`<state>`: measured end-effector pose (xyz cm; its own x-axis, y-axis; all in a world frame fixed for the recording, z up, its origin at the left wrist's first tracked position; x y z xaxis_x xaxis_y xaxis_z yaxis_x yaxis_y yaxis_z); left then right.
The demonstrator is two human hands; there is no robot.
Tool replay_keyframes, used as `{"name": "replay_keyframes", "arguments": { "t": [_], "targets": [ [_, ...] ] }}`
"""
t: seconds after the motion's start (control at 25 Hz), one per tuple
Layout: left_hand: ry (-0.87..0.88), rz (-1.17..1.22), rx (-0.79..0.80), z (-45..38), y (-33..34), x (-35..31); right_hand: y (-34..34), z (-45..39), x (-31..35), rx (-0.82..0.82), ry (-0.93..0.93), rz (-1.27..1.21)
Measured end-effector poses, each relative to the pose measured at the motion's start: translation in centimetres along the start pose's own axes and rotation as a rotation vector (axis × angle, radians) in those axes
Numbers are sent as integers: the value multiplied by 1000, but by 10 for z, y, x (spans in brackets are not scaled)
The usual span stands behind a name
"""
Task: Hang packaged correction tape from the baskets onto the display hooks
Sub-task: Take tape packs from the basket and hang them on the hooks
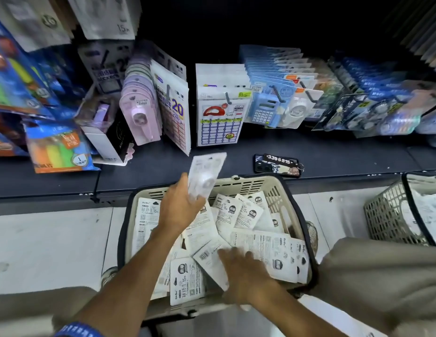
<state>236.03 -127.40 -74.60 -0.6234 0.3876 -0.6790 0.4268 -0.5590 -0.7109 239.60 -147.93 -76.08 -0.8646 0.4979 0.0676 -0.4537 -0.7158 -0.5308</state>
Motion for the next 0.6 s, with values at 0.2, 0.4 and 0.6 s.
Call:
{"name": "replay_keyframes", "arguments": {
  "t": [0.2,0.4,0.6],
  "targets": [
    [-58,-236,206,8,14,36,-12,14,-13,-127,141,206],
    [4,-116,111,0,-6,13,-84,38,-49,-452,-154,91],
    [139,76,395,-11,-25,-24,-133,36,-71,-593,-416,-931]
  ]
}}
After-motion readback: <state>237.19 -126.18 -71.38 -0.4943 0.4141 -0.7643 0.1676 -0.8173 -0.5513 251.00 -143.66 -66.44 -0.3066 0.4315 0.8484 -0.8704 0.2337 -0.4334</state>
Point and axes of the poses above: each hand's wrist, its own z-axis away from the middle knuckle, its own y-axis out of the palm, x = y × z, the point moved 4 cm from there along -z, towards the middle knuckle, and after that the axes turned 8 degrees about x, right-handed, at the moved point
